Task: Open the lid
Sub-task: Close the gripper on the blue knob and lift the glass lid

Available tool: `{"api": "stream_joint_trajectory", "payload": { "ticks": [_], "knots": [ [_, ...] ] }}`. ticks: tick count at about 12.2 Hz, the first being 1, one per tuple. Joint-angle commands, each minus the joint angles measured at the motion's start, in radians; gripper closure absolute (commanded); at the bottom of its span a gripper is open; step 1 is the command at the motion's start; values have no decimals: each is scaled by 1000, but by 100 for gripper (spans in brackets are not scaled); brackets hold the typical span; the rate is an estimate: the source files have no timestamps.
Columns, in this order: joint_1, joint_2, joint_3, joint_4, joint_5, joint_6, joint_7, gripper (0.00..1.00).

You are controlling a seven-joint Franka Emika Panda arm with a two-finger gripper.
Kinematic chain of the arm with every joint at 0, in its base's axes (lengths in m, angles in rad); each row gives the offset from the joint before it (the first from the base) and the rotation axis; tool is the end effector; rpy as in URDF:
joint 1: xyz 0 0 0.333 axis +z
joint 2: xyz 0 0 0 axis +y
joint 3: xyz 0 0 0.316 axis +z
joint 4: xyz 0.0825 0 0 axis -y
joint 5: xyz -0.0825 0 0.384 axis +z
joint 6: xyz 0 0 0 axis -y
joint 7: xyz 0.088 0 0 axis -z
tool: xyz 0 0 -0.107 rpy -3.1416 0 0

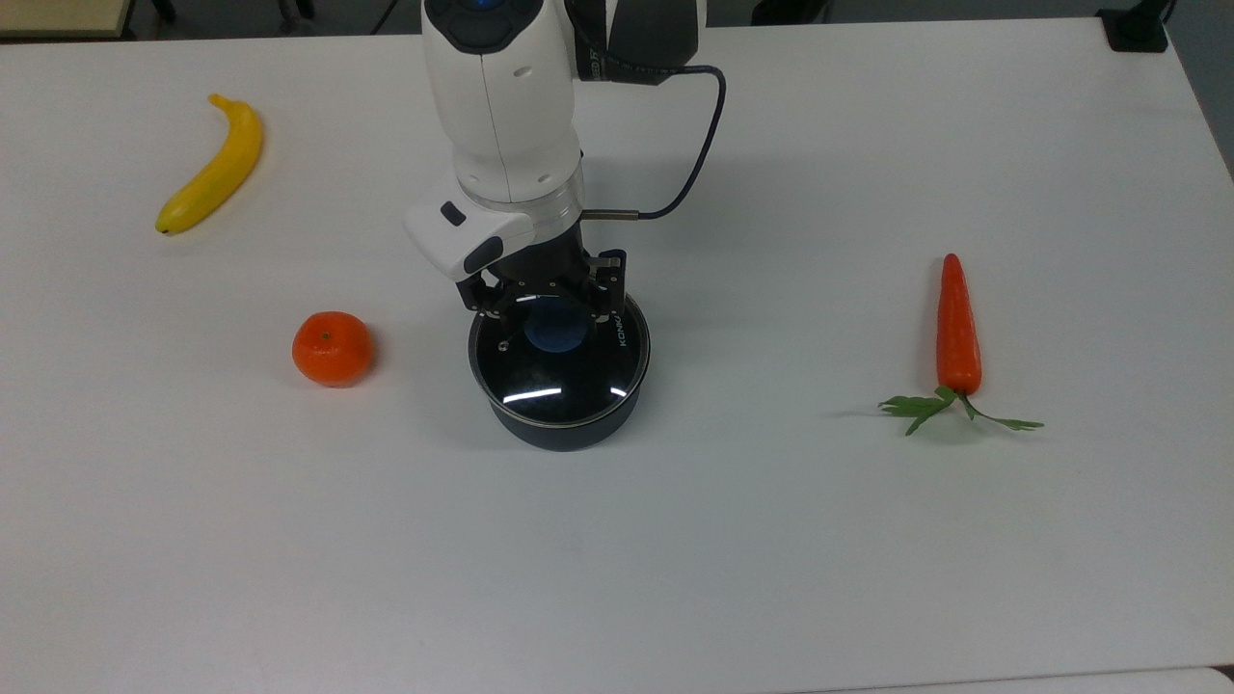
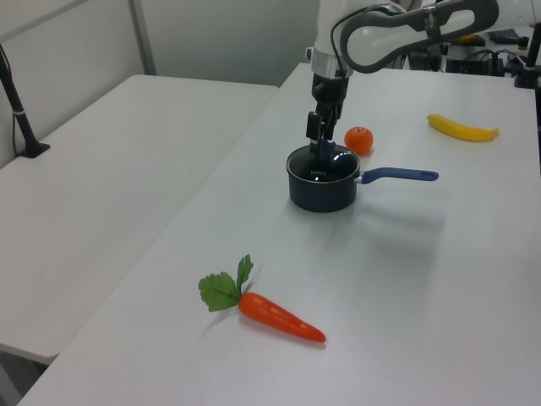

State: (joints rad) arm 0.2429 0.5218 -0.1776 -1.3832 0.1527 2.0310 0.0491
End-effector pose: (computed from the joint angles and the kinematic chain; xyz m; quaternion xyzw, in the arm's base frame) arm 0.7149 0.0805 0.4271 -0.9974 0.0067 -0.0654 0.0311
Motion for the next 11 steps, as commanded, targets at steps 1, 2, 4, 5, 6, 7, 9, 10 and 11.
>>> {"api": "stream_joint_trajectory", "payload": {
  "ticks": [1,2,4,5,6,7,9,10,11],
  "knots": [
    [10,3,1,4,-15,2,46,30],
    [10,3,6,4,-15,2,60,33],
    [10,1,12,4,-16,2,61,44],
    [10,1,12,4,-15,0,61,49],
    [9,0,12,4,-15,-1,61,54],
    [9,-9,12,3,-15,-6,60,58],
    [3,-29,12,3,-13,-34,57,63],
    [3,-32,12,3,-13,-40,58,66],
    [1,-36,12,4,-12,-46,60,69]
  ]
}}
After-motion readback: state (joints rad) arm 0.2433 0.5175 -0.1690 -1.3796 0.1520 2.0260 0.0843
